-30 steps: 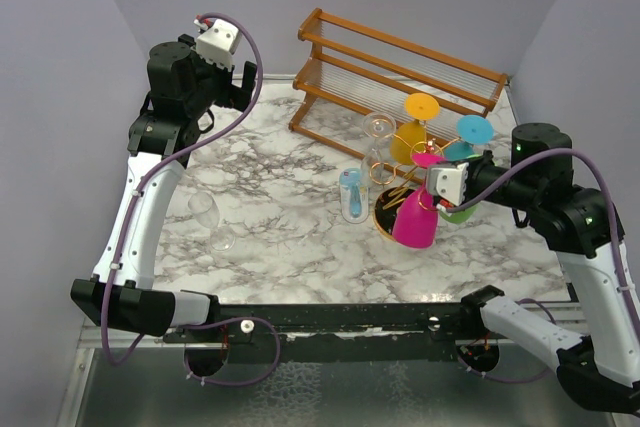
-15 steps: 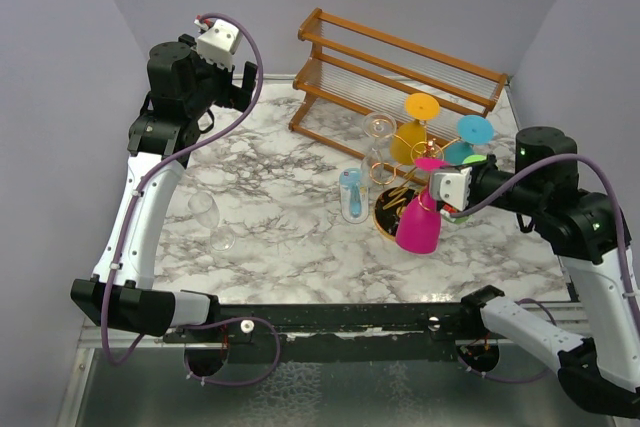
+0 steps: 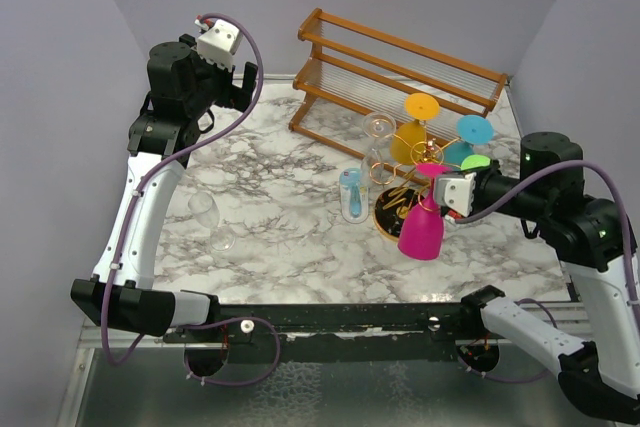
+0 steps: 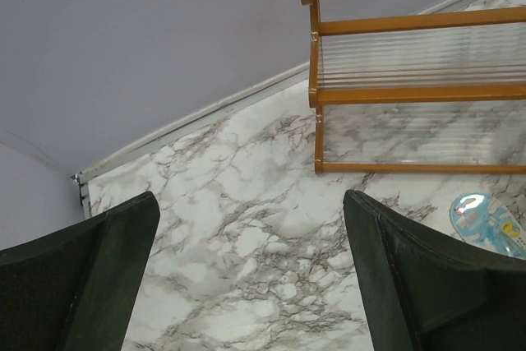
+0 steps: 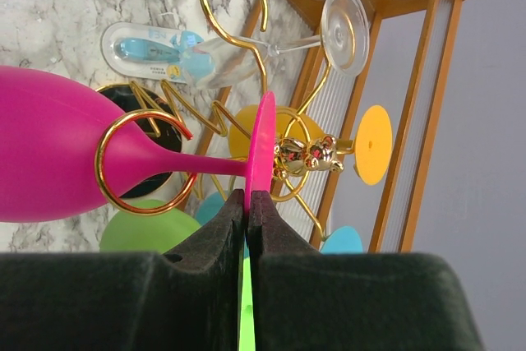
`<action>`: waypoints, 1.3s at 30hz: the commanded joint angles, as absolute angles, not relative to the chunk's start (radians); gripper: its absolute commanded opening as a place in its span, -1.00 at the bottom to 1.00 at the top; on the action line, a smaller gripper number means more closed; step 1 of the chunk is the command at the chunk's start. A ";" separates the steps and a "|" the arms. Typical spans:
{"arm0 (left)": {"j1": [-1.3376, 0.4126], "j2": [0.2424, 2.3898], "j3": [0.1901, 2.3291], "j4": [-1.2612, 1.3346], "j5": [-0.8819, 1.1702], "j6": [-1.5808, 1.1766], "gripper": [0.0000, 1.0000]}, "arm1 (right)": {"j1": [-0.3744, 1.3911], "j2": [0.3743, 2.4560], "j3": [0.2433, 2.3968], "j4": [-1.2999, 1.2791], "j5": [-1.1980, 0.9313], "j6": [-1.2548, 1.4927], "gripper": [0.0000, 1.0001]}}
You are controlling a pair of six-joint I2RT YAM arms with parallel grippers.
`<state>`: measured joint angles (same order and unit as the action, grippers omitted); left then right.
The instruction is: Place the wine glass upside down on the wine glass rack
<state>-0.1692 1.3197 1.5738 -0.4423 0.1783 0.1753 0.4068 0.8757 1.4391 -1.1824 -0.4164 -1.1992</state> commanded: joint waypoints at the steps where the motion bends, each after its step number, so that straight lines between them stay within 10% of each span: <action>1: -0.164 1.292 1.572 -0.430 0.214 0.184 0.94 | 0.414 0.844 1.463 -1.215 -0.471 -1.164 -0.91; 39: -0.164 1.292 1.566 -0.435 0.213 0.206 0.94 | 0.414 0.699 1.278 -1.157 -0.468 -1.089 -0.36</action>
